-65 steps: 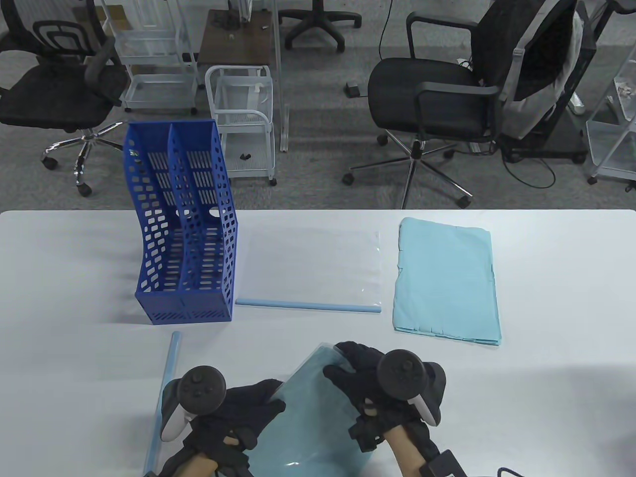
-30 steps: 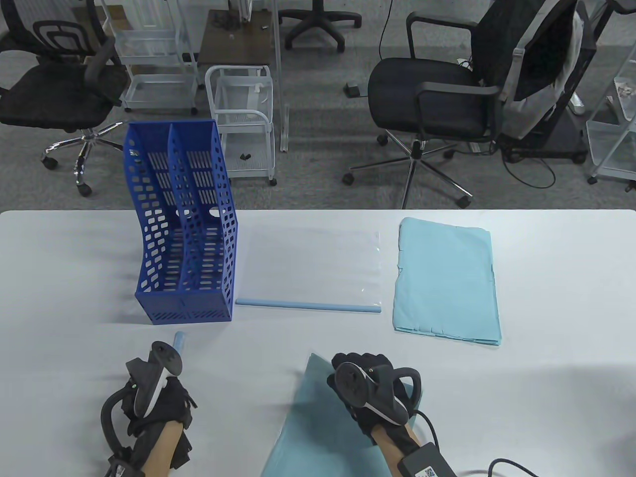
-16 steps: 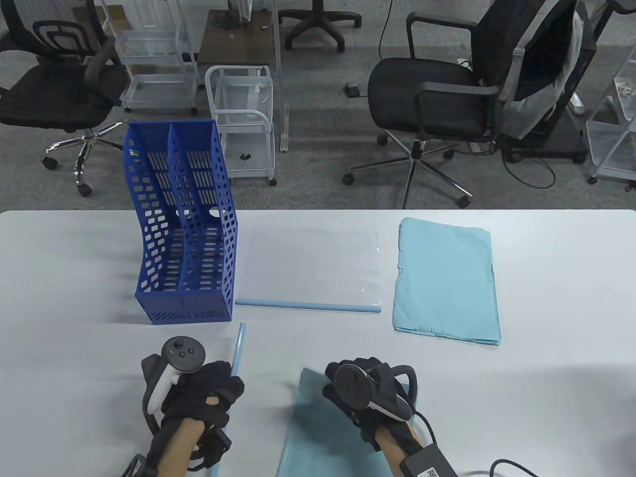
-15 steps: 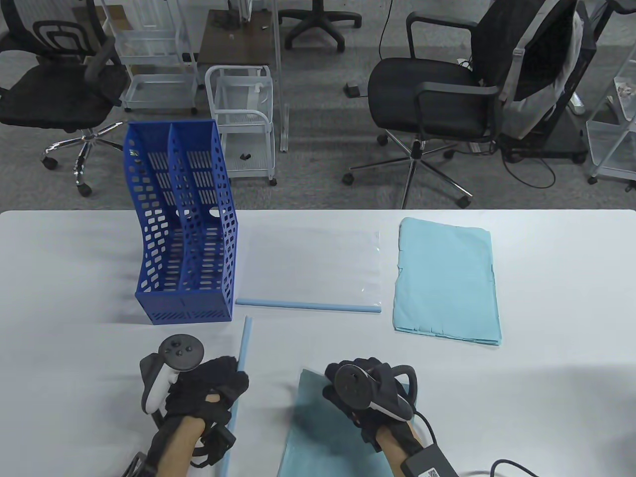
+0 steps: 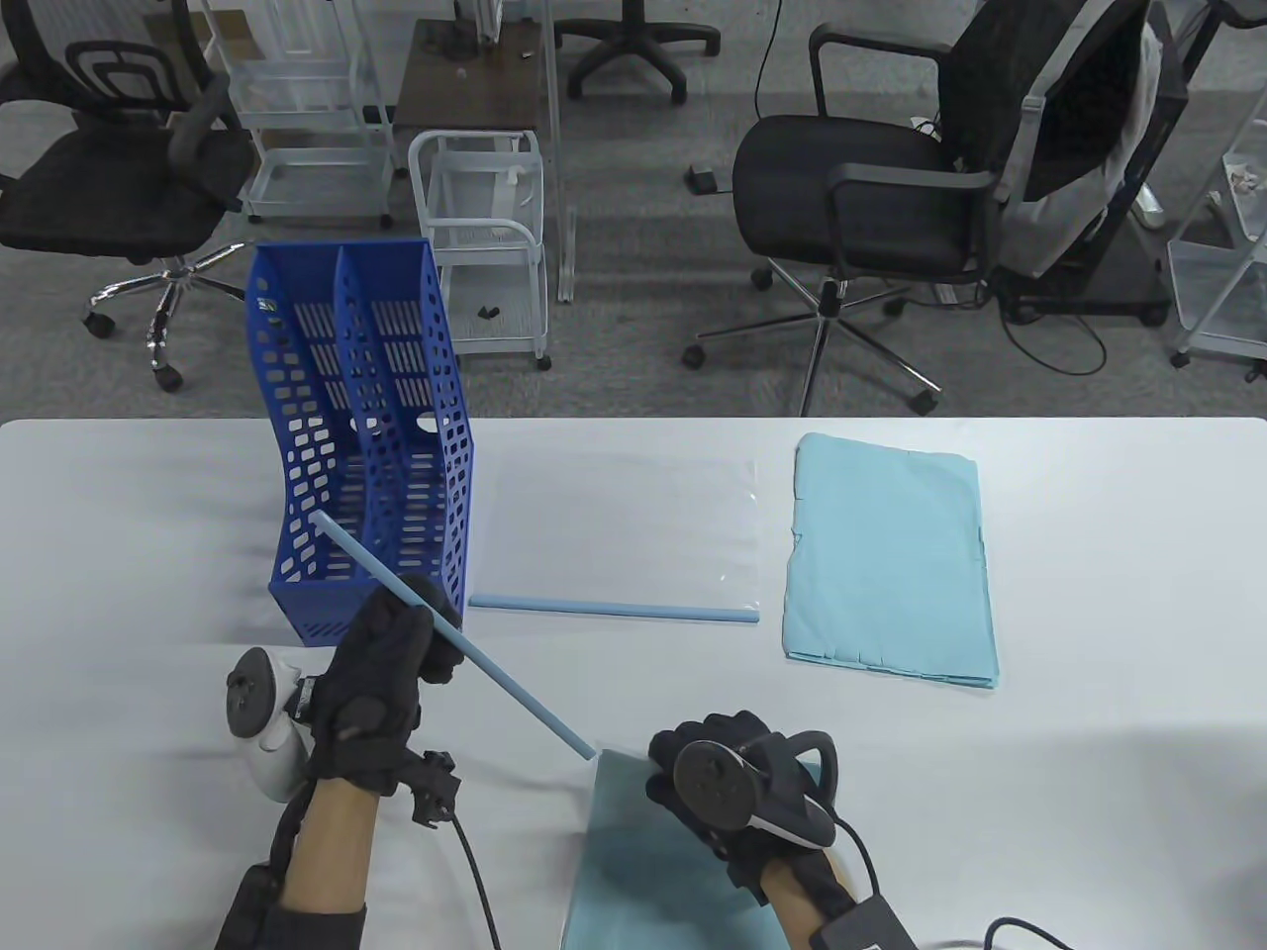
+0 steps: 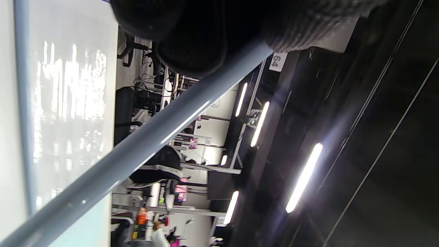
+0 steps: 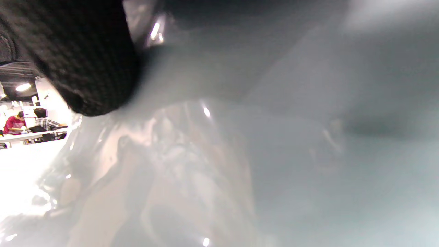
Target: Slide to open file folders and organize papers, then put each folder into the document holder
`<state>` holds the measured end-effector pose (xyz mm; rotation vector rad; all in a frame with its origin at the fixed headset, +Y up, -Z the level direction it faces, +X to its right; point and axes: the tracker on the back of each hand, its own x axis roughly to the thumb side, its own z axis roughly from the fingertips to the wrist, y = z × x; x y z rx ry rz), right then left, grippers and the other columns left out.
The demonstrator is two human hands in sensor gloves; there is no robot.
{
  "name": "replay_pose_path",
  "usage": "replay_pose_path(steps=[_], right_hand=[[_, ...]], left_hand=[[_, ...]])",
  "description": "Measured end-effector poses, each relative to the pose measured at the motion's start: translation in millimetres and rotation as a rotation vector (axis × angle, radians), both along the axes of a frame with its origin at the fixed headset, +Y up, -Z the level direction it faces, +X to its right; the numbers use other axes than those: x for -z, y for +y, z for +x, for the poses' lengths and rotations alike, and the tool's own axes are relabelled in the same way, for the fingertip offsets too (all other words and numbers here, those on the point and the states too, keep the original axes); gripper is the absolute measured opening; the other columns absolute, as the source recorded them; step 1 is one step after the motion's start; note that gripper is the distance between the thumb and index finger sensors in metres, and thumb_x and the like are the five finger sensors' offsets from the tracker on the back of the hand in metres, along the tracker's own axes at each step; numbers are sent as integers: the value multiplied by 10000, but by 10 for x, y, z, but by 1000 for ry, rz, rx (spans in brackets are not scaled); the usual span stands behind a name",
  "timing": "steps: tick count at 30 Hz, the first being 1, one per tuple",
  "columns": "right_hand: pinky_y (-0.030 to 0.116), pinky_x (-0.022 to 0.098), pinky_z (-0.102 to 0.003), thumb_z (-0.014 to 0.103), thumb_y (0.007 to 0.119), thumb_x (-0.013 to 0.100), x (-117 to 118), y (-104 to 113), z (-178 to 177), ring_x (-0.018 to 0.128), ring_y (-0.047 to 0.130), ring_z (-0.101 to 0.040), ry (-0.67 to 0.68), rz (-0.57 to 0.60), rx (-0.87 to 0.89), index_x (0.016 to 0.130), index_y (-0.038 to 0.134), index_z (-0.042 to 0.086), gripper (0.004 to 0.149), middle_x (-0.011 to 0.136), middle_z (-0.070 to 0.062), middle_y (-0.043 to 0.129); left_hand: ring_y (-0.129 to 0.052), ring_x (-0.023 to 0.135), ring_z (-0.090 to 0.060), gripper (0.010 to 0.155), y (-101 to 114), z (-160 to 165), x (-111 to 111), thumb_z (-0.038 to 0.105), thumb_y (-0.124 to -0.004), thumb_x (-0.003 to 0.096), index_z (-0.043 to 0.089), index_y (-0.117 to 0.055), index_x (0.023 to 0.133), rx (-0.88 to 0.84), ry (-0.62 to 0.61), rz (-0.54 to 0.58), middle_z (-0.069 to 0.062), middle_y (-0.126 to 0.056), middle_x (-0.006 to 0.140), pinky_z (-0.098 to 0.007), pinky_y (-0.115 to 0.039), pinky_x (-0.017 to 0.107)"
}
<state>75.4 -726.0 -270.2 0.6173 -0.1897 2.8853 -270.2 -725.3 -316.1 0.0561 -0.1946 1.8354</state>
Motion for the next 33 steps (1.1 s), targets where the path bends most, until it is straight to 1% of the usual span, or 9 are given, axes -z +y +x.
replay_pose_path(steps=[8,13,18,23,28,30,33], right_hand=[[857,507,-430,487,925,277,-5,46,23,404,1000,-169,9,16,-11,665,908,294,434,520,64,1029],[856,505,-433,485,925,277,-22,44,-10,404,1000,-173,24,14,-16,665,908,291,435,519,61,1029],[859,501,-431,488,922,279,-34,51,-47,397,1001,-171,26,11,-47,664,909,290,433,515,59,1030],[859,501,-432,487,922,279,-30,45,-47,398,1001,-172,30,2,-40,665,909,288,434,516,59,1030],[858,502,-433,485,920,288,-34,40,-55,399,1001,-172,35,6,-44,663,911,290,423,516,57,1029],[858,502,-434,485,921,288,-38,46,-66,398,1002,-174,37,6,-49,661,913,290,422,514,57,1031],[856,506,-436,481,923,285,-61,71,-91,401,1002,-175,47,11,-57,660,917,292,420,515,55,1032]], left_hand=[[-1019,548,-190,492,-20,-31,7,428,-808,498,306,-778,974,-26,24,-22,12,-884,885,-352,-883,394],[-1018,559,-187,490,-11,-6,24,429,-803,505,312,-771,980,15,-28,-11,18,-878,896,-351,-883,402],[-1020,561,-195,487,58,8,24,426,-810,501,321,-782,977,23,-66,15,24,-884,899,-358,-883,403],[-1023,571,-200,486,110,33,18,422,-810,503,325,-784,978,44,-94,41,26,-883,908,-363,-883,410],[-1024,578,-208,482,164,92,11,419,-815,501,342,-793,977,109,-123,66,36,-887,915,-372,-883,417],[-1027,583,-209,480,230,140,-9,421,-818,500,351,-800,974,153,-144,93,42,-891,919,-376,-883,421],[-1038,577,-205,478,375,285,-66,425,-827,491,361,-818,965,277,-174,149,51,-908,911,-376,-890,419]])
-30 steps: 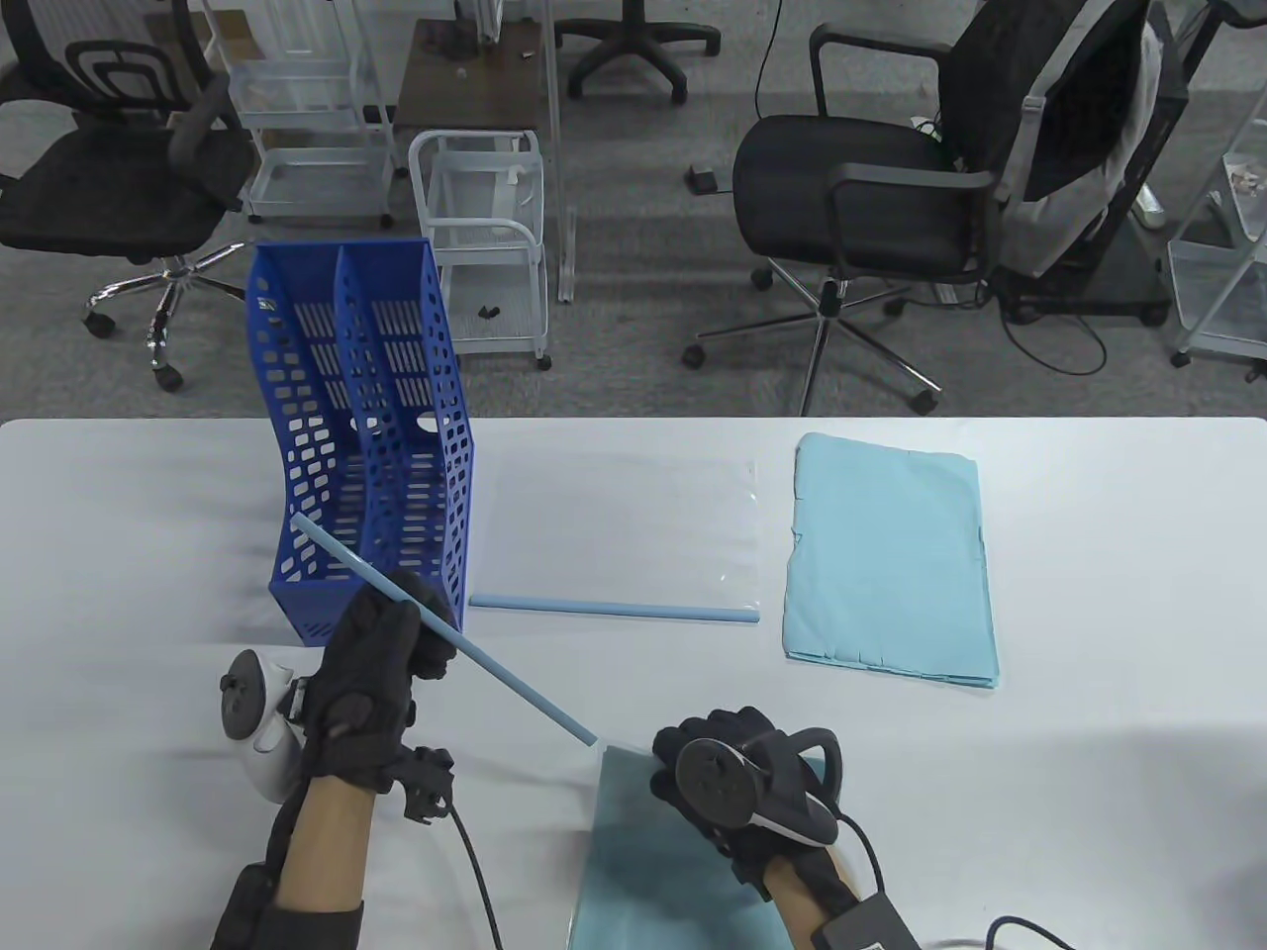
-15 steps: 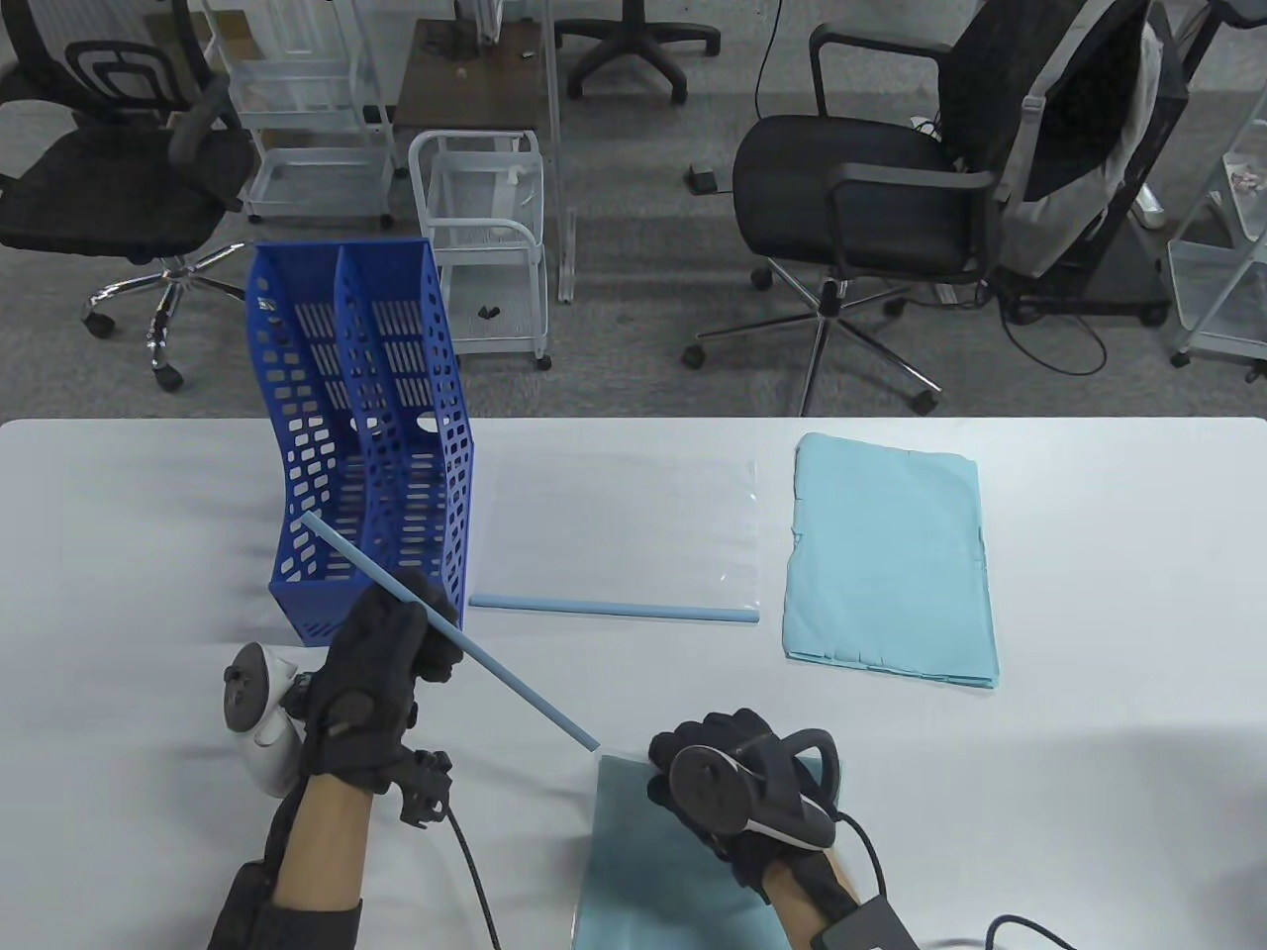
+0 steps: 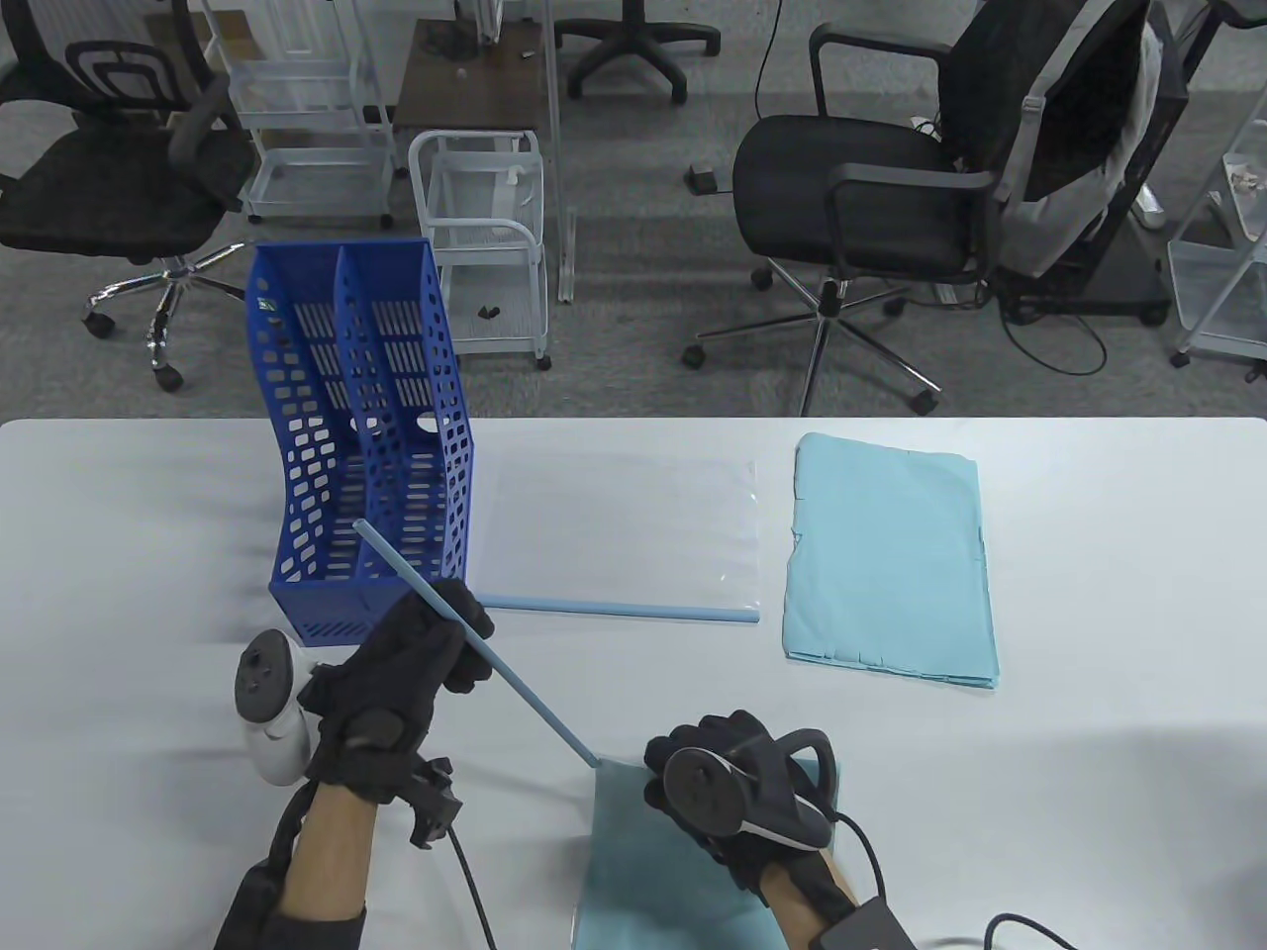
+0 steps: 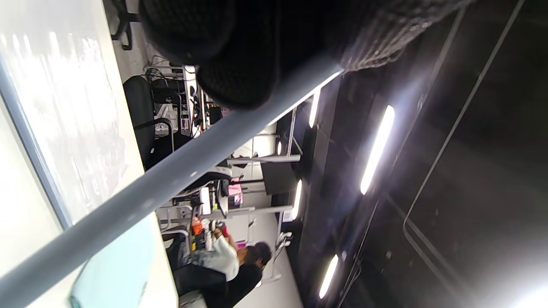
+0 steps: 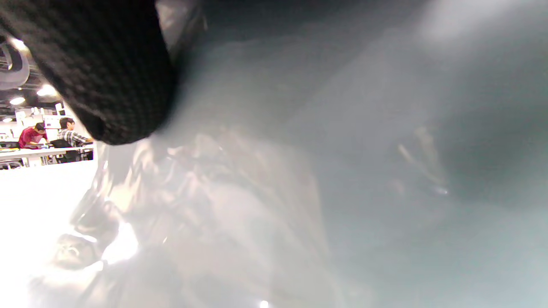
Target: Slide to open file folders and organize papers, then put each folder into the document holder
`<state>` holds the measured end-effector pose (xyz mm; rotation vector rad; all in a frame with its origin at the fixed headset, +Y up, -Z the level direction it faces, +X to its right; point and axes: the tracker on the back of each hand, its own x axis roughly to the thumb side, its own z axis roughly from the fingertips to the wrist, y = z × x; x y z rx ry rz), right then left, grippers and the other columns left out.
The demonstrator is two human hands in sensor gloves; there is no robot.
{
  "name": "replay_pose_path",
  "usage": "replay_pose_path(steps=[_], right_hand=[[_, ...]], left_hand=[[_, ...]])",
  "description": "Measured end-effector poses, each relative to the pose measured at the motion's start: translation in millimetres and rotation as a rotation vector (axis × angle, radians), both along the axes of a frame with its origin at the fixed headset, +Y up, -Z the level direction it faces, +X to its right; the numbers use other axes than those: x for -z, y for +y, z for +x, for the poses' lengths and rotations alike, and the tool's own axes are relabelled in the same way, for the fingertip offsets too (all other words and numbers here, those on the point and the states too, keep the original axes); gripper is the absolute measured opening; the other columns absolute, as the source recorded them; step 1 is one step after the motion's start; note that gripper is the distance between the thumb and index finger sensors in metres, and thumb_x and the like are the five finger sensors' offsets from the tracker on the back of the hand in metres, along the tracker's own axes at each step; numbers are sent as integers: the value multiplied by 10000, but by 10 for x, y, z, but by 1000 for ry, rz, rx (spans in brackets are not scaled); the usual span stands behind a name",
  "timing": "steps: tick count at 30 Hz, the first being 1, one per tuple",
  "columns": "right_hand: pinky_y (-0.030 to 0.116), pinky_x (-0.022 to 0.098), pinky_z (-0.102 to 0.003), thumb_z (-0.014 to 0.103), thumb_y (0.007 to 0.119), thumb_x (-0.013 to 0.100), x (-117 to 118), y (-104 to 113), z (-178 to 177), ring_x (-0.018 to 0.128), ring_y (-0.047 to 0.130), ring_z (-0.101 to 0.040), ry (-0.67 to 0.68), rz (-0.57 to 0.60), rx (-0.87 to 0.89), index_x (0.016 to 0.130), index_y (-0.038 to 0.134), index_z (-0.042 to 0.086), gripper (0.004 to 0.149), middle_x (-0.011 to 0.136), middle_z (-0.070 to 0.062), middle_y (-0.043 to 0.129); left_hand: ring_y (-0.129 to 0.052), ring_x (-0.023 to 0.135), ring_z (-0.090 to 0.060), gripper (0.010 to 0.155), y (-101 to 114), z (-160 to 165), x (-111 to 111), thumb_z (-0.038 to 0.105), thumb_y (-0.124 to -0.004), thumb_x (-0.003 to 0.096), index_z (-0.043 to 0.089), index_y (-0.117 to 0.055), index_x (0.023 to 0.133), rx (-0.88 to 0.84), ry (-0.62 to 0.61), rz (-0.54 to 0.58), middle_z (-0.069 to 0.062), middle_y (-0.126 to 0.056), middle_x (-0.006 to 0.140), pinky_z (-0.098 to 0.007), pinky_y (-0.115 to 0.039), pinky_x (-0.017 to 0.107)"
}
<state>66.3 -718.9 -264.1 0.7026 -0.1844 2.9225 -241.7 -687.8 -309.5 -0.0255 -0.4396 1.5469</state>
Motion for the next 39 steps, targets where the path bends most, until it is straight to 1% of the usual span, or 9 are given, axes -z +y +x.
replay_pose_path(steps=[4,8,13,18,20,23,26,31,39], right_hand=[[854,512,-438,480,923,284,-50,46,-38,412,1004,-175,23,16,-3,658,920,298,416,520,59,1035],[852,516,-439,479,918,288,-108,98,-70,417,1004,-176,47,24,15,658,921,301,411,521,59,1036],[859,502,-431,482,905,295,-125,131,-76,397,1005,-168,68,-8,59,655,923,295,406,507,59,1036],[869,479,-426,484,910,298,-50,135,56,371,1010,-166,50,-102,184,641,943,288,395,484,53,1046],[872,469,-422,485,912,300,-19,142,138,357,1012,-164,15,-131,247,635,951,287,391,473,49,1050],[880,453,-412,490,911,303,18,172,265,337,1014,-158,-52,-151,308,629,959,285,388,458,51,1054],[889,433,-403,493,913,305,51,182,399,314,1014,-150,-114,-163,386,622,966,280,386,440,49,1057],[888,424,-402,489,915,311,125,169,668,302,1010,-152,-192,-228,561,618,972,274,379,432,42,1057],[890,419,-400,488,907,318,165,144,876,298,1010,-150,-266,-232,648,619,974,274,375,429,42,1059]], left_hand=[[-1057,552,-188,477,142,253,-86,434,-842,472,370,-851,944,180,-36,73,62,-943,884,-363,-908,400],[-1077,502,-166,475,151,439,-133,451,-845,459,373,-873,927,300,-36,88,68,-969,852,-340,-926,365],[-1091,450,-158,478,36,605,-137,453,-859,446,355,-900,911,384,-44,18,56,-997,818,-329,-935,327],[-1108,408,-125,483,-78,744,-146,467,-855,443,343,-903,907,513,-56,-48,53,-1007,797,-301,-953,296],[-1111,395,-126,485,-136,808,-159,461,-858,442,324,-905,905,560,-76,-121,34,-1008,784,-304,-954,284],[-1112,377,-134,489,-202,900,-183,454,-858,447,300,-896,910,628,-119,-181,8,-999,767,-311,-951,267],[-1102,374,-145,493,-222,986,-219,451,-852,454,288,-881,918,677,-147,-203,-7,-986,761,-319,-942,266],[-1089,382,-153,492,-247,1087,-255,445,-848,462,277,-872,923,759,-213,-223,-23,-977,758,-325,-932,274],[-1082,393,-163,489,-320,1142,-243,436,-847,469,263,-871,926,794,-319,-269,-39,-968,762,-343,-924,283]])
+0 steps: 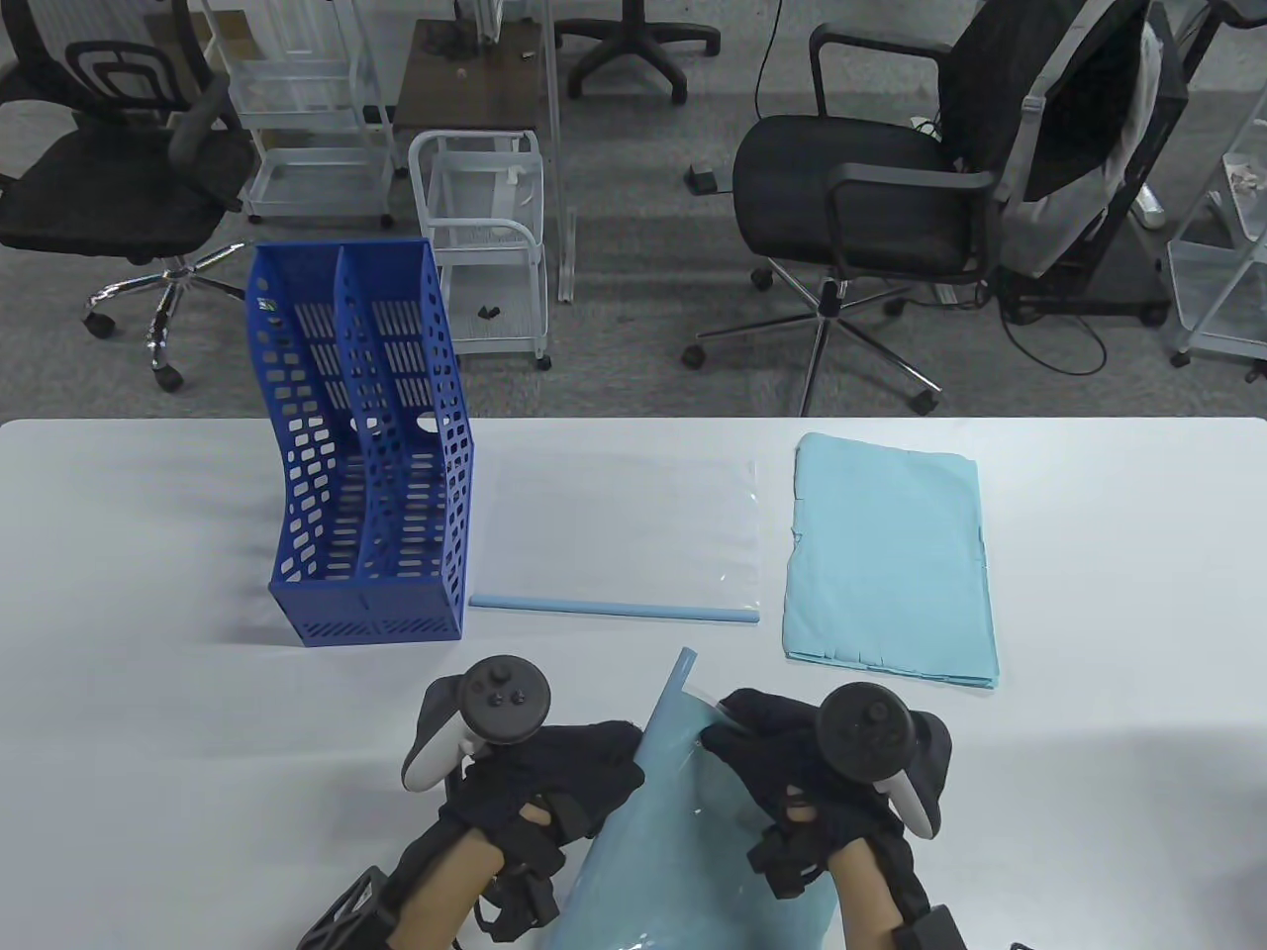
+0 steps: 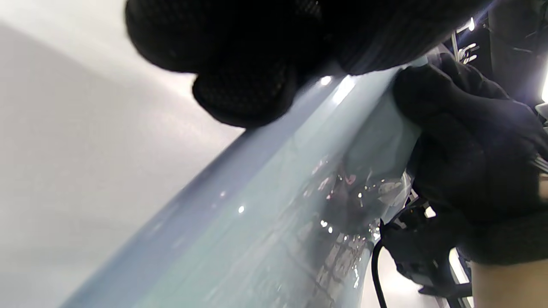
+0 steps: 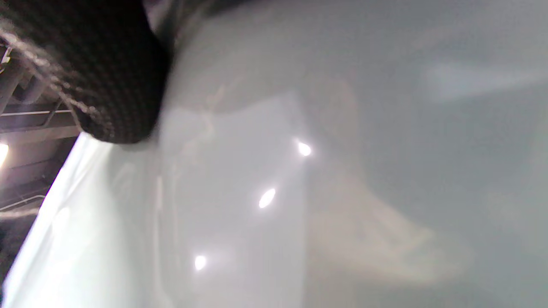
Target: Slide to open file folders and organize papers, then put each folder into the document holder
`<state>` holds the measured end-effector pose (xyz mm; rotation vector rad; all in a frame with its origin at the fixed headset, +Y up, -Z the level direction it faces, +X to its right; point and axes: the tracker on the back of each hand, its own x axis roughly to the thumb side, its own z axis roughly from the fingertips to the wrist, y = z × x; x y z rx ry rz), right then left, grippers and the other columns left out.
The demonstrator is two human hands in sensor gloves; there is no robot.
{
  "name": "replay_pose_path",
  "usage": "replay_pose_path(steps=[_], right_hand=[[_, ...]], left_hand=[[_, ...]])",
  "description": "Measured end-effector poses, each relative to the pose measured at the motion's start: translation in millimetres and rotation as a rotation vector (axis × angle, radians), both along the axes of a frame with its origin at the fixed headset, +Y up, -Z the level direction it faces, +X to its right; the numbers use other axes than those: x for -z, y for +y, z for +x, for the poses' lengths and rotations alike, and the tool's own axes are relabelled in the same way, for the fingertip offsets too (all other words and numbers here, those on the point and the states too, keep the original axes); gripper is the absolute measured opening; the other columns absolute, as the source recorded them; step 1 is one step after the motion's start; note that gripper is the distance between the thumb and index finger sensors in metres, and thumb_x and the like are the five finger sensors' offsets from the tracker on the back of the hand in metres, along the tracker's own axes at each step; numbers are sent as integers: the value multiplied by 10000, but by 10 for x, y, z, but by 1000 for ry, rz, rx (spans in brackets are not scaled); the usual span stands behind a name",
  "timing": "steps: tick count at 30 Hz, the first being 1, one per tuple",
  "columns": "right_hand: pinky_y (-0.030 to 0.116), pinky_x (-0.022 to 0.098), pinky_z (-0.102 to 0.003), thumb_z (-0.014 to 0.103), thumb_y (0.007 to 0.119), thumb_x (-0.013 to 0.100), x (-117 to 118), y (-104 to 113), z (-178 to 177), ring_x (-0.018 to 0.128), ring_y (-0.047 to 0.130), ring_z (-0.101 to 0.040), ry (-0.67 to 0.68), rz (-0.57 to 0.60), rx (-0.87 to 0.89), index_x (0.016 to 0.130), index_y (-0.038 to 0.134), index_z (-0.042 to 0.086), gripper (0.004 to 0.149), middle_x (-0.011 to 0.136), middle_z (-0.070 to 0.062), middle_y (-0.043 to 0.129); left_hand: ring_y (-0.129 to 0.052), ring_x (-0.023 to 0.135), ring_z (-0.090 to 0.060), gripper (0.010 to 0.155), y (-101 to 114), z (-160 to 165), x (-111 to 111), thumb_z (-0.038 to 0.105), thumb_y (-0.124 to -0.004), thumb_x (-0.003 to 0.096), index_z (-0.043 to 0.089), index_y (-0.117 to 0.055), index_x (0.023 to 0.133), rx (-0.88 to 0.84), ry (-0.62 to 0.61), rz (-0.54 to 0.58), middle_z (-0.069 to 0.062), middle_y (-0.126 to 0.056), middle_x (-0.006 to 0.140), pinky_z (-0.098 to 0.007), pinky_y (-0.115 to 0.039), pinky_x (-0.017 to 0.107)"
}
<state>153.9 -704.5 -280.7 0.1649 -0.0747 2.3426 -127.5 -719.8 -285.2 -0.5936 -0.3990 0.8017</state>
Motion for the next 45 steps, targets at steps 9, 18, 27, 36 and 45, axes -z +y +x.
replay_pose_path(steps=[9,18,27,36,45], right_hand=[[892,412,-398,488,901,323,31,-56,101,292,1010,-149,-57,-20,31,619,975,272,374,425,41,1060],[872,446,-417,488,894,323,33,-49,118,336,1003,-160,-19,8,10,646,952,279,390,466,43,1046],[846,511,-423,490,891,326,-77,51,117,418,993,-161,12,218,135,668,927,322,382,531,68,1030],[589,697,-629,627,796,351,-221,164,154,962,691,-339,-276,398,-138,1024,447,273,837,1088,-7,609],[410,711,-699,679,740,378,-178,17,252,1064,392,-447,-328,215,-130,1053,281,266,915,1170,-103,298]], left_hand=[[-1077,397,-173,489,-56,21,10,434,-845,472,255,-869,927,37,-29,-43,-46,-966,764,-352,-919,287],[-998,697,-285,686,-266,-35,65,564,-857,469,265,-700,1067,-13,-91,-208,-45,-838,991,-438,-868,498],[-992,832,-320,618,-529,19,94,517,-854,491,290,-744,1056,-126,-224,-422,-28,-887,1003,-478,-864,589],[-1076,724,-319,514,-388,-109,161,336,-826,517,282,-797,1027,-265,-118,-309,-91,-930,943,-436,-952,489],[-983,855,-361,556,3,-602,207,265,-817,518,356,-741,1062,-723,241,0,-65,-833,1050,-469,-908,582]])
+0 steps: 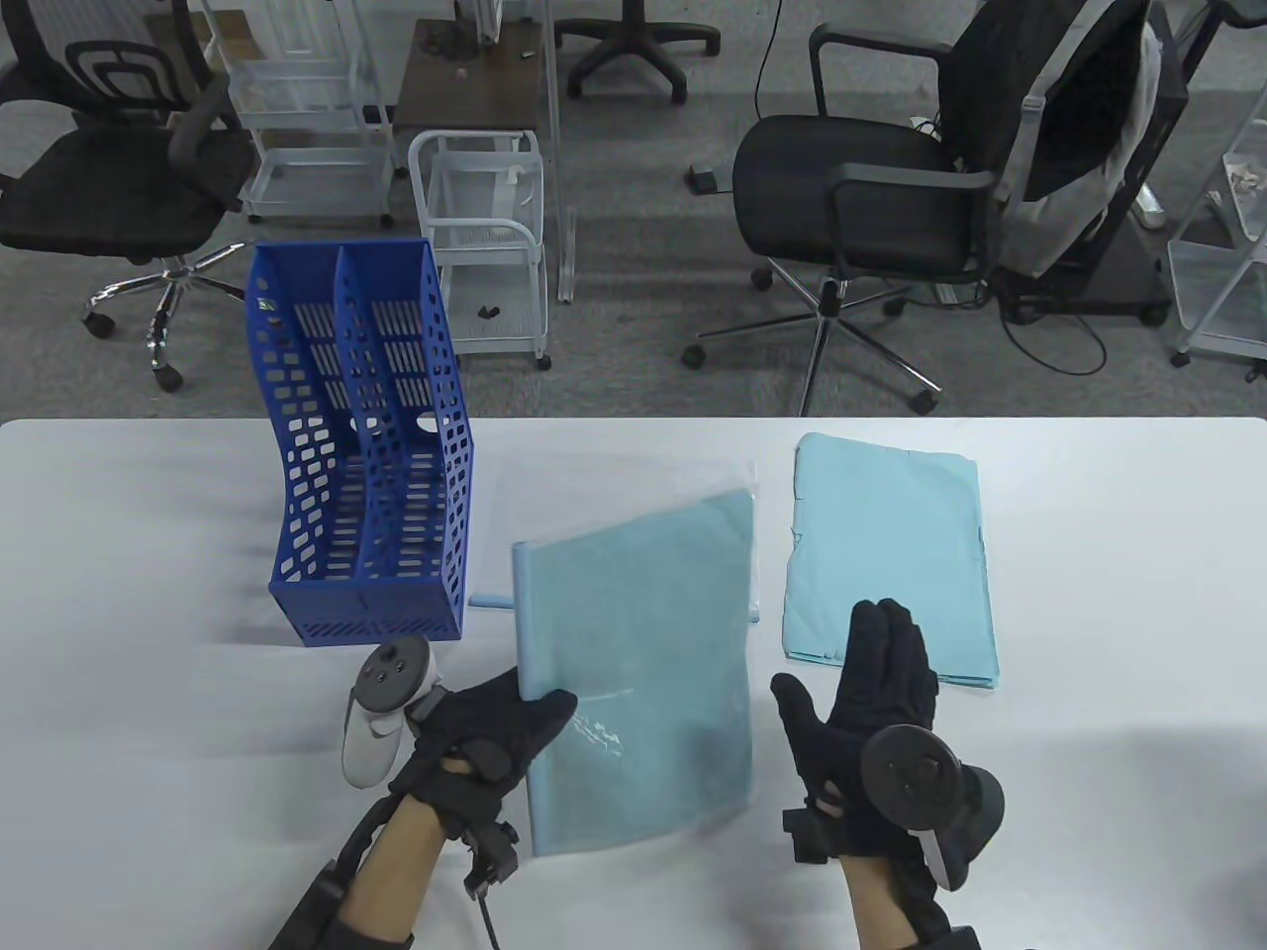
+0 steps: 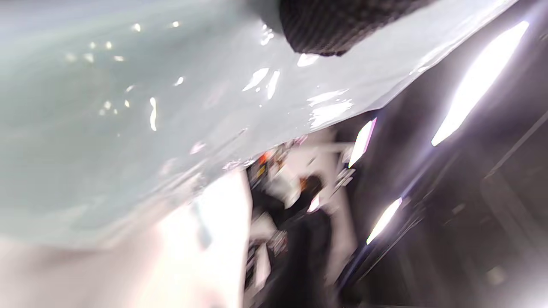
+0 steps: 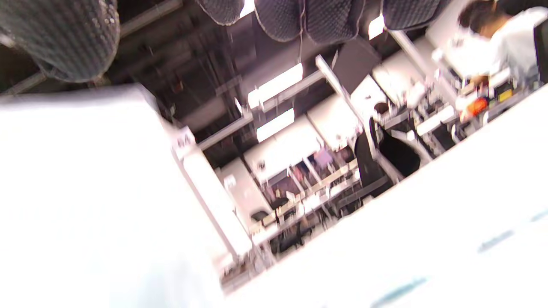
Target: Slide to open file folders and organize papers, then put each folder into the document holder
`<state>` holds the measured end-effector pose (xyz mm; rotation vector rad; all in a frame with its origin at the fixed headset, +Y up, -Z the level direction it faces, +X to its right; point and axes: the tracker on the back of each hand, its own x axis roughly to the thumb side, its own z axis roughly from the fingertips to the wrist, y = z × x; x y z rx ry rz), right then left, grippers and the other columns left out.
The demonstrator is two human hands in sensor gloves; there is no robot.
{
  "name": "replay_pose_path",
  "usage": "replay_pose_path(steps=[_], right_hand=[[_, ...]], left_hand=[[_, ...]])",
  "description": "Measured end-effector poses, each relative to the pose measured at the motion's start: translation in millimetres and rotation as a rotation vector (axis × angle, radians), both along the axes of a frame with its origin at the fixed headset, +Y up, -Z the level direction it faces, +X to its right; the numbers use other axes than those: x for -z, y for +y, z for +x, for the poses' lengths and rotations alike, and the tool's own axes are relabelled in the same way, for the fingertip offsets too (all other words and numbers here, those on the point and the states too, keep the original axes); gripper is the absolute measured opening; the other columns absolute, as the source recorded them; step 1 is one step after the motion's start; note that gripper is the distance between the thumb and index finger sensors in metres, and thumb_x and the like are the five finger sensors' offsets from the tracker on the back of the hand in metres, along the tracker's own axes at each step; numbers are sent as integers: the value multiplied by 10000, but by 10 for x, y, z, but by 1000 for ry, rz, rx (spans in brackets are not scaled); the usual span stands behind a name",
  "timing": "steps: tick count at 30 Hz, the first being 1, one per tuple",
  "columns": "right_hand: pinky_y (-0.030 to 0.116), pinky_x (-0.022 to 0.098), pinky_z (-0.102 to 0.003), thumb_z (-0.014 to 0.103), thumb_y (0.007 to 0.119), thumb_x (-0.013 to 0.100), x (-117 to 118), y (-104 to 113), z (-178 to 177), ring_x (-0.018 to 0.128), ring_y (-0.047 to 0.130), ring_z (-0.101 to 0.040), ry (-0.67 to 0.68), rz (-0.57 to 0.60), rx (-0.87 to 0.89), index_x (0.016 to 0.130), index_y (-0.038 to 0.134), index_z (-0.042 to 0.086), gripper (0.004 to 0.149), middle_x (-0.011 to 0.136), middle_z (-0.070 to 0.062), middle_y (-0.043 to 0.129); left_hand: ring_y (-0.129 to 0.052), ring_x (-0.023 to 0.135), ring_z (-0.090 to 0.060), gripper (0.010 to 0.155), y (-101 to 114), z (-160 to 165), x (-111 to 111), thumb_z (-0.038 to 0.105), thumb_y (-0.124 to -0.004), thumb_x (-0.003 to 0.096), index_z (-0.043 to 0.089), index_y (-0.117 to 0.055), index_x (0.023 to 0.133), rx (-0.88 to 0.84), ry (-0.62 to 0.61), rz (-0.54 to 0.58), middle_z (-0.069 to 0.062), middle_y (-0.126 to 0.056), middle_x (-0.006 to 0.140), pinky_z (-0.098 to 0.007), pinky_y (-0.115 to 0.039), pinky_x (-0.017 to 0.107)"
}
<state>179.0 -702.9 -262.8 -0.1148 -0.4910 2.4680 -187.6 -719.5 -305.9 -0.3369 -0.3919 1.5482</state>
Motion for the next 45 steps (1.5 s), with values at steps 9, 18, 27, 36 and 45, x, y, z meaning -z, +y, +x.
replay_pose_path(steps=[9,18,27,36,45], right_hand=[[355,709,-701,705,711,369,133,-329,-382,1071,301,-448,123,-239,-245,1046,225,275,938,1164,-106,195],[351,708,-702,700,710,371,152,-365,-383,1070,307,-449,127,-261,-248,1048,235,271,932,1163,-110,194],[349,707,-702,698,710,372,138,-345,-391,1071,313,-445,135,-266,-255,1049,246,274,923,1162,-109,200],[347,712,-689,692,713,372,153,-384,-427,1070,326,-442,152,-288,-275,1048,257,274,916,1163,-109,218],[313,739,-607,692,715,362,181,-467,-483,1071,297,-415,165,-321,-320,1045,256,272,925,1161,-102,219]], left_hand=[[-903,960,-308,556,526,-712,-193,274,-797,517,418,-721,1048,-233,619,484,-2,-777,1093,-451,-839,680],[-859,988,-275,560,769,-1300,-167,294,-779,508,445,-681,1039,-86,1029,721,34,-741,1098,-430,-798,710],[-826,1018,-244,555,639,-1388,214,308,-769,506,474,-681,1027,-48,1070,655,68,-726,1105,-417,-757,740],[-826,1024,-234,560,419,-1486,614,321,-784,500,469,-679,1030,34,1088,503,74,-738,1103,-416,-749,746],[-603,1125,-285,771,68,-1455,700,391,-878,473,399,-450,1114,173,1086,284,45,-548,1187,-499,-563,807]])
